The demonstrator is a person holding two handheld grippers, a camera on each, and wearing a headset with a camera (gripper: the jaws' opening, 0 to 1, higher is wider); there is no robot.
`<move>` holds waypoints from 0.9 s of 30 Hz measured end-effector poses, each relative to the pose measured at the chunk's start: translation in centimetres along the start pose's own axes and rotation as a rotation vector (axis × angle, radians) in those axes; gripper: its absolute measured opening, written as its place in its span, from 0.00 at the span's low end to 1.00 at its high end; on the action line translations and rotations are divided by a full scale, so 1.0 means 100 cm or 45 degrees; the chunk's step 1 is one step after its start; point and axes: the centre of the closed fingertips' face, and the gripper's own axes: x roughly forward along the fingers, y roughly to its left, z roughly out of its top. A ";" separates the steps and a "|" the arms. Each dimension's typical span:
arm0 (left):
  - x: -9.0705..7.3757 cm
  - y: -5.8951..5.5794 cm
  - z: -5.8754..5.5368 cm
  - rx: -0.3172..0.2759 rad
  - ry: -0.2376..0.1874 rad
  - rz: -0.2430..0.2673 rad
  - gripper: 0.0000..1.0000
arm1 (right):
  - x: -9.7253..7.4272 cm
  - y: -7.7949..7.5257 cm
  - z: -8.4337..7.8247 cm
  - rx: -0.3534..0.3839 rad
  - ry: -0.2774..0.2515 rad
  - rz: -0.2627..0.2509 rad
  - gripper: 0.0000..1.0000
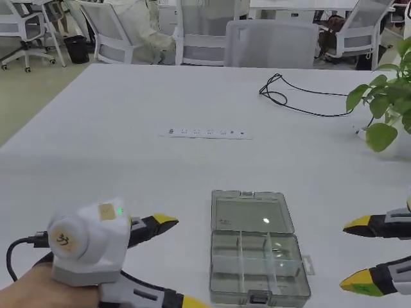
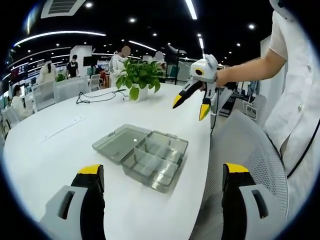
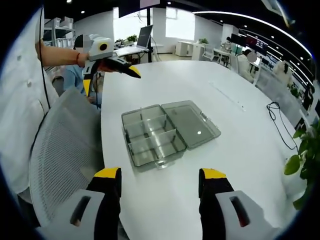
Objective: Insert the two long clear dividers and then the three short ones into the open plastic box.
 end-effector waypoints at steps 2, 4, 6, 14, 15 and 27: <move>-0.001 0.000 -0.002 -0.010 0.003 0.004 1.00 | -0.002 0.000 -0.003 0.008 -0.012 -0.012 0.67; -0.002 0.001 -0.003 -0.010 0.009 0.011 1.00 | -0.004 0.001 -0.005 0.023 -0.033 -0.018 0.69; -0.002 0.001 -0.004 -0.014 0.011 0.011 1.00 | -0.005 0.003 -0.006 0.035 -0.048 -0.028 0.72; -0.004 0.002 -0.008 -0.026 0.015 0.020 1.00 | -0.008 0.014 -0.008 0.077 -0.097 -0.036 0.84; -0.005 0.002 -0.008 -0.033 0.010 0.019 1.00 | -0.008 0.015 -0.007 0.079 -0.106 -0.037 0.85; -0.006 0.000 -0.008 -0.046 0.005 0.020 1.00 | -0.009 0.020 -0.006 0.117 -0.151 -0.047 0.90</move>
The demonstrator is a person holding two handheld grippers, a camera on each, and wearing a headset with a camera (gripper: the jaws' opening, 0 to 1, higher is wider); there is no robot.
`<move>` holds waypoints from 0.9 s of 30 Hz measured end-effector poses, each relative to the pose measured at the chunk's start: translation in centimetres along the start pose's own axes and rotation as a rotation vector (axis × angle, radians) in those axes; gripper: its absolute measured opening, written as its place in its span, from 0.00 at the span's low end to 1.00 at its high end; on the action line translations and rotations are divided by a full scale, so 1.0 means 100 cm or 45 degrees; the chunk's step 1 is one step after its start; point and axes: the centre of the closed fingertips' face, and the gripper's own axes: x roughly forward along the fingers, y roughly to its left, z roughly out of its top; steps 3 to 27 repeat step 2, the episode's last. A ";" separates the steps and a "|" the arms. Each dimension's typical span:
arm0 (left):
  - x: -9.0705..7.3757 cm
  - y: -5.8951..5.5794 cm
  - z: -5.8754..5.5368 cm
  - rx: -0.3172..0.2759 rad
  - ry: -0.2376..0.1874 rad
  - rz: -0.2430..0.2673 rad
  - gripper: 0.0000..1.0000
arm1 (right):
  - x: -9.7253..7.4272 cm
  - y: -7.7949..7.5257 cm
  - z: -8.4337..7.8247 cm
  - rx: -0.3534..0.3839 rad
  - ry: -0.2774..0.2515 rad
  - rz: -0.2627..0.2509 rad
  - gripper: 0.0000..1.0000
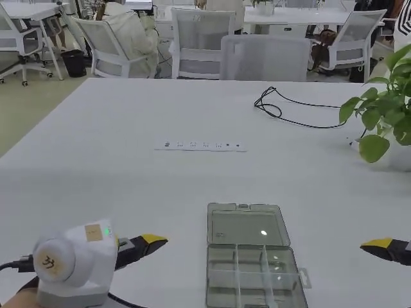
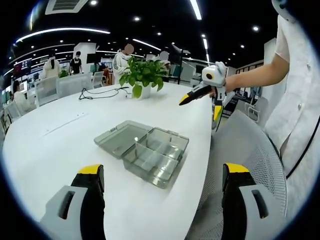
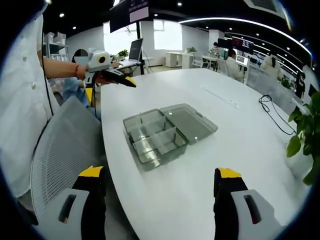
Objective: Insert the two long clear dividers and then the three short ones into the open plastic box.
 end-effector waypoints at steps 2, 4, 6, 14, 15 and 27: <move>0.000 0.000 0.000 -0.002 -0.001 0.001 1.00 | 0.000 0.000 0.000 0.001 -0.001 0.000 0.91; 0.000 0.000 0.000 -0.002 -0.001 0.001 1.00 | 0.000 0.000 0.000 0.001 -0.001 0.000 0.91; 0.000 0.000 0.000 -0.002 -0.001 0.001 1.00 | 0.000 0.000 0.000 0.001 -0.001 0.000 0.91; 0.000 0.000 0.000 -0.002 -0.001 0.001 1.00 | 0.000 0.000 0.000 0.001 -0.001 0.000 0.91; 0.000 0.000 0.000 -0.002 -0.001 0.001 1.00 | 0.000 0.000 0.000 0.001 -0.001 0.000 0.91; 0.000 0.000 0.000 -0.002 -0.001 0.001 1.00 | 0.000 0.000 0.000 0.001 -0.001 0.000 0.91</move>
